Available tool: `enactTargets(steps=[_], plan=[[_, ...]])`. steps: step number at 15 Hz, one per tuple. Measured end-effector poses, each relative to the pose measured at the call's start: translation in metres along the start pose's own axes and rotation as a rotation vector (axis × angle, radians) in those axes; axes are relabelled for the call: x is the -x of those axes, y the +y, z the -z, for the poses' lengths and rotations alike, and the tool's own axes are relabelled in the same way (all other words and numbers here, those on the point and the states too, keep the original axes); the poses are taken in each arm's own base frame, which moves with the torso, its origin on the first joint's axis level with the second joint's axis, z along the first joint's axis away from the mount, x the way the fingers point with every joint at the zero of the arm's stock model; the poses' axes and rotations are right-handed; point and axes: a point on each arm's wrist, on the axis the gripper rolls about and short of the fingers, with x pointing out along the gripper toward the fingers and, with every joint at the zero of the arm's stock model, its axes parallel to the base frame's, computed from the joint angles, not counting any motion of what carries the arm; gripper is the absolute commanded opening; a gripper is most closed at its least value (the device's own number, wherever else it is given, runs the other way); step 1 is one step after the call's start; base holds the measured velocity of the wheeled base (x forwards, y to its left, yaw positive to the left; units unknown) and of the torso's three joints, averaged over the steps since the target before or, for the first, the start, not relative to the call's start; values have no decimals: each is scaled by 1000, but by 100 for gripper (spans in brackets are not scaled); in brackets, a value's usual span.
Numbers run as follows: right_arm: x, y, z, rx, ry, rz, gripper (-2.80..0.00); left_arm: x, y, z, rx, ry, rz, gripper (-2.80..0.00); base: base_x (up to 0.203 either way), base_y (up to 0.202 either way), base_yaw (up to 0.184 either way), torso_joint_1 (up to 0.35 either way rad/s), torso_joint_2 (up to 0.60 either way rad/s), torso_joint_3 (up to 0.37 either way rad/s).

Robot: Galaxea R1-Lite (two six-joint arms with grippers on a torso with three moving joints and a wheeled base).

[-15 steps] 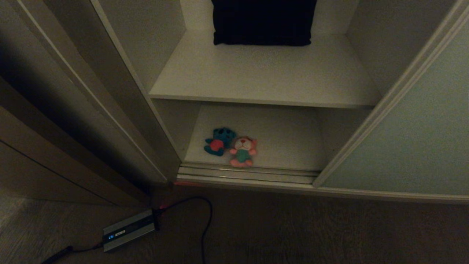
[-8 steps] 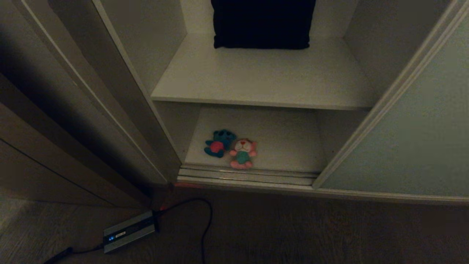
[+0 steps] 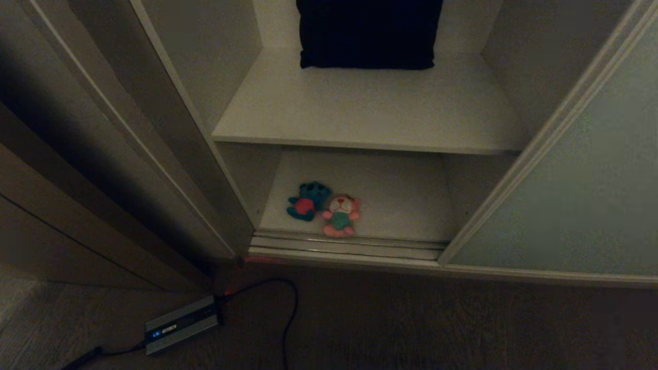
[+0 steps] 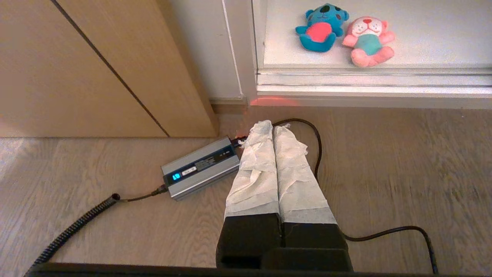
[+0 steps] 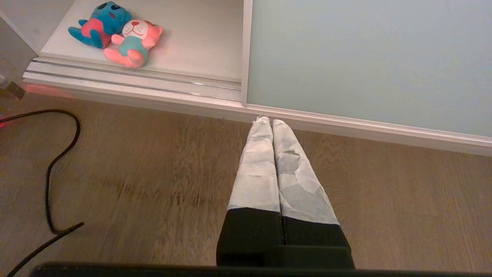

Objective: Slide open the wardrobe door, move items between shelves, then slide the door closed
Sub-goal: Close the door

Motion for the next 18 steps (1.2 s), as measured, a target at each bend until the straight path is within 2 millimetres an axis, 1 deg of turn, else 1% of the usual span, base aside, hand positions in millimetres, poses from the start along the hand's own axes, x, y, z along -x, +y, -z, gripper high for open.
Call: enactTargets(steps=[9, 10, 11, 13, 16, 18], plan=[[1, 0, 0, 6, 16, 1, -280, 0, 0, 0, 0, 1, 0, -280, 0, 0, 0, 0, 0, 0], [3, 0, -4, 4, 20, 1, -280, 0, 0, 0, 0, 1, 0, -280, 0, 0, 0, 0, 0, 0], [7, 0, -13, -6, 27, -2, -280, 0, 0, 0, 0, 1, 1, -280, 0, 0, 0, 0, 0, 0], [21, 0, -53, -51, -22, -17, -280, 0, 0, 0, 0, 1, 0, -280, 0, 0, 0, 0, 0, 0], [41, 0, -119, -101, -76, -74, -280, 0, 0, 0, 0, 2, 1, -280, 0, 0, 0, 0, 0, 0], [43, 0, -160, -120, -99, -119, -280, 0, 0, 0, 0, 2, 1, -280, 0, 0, 0, 0, 0, 0]])
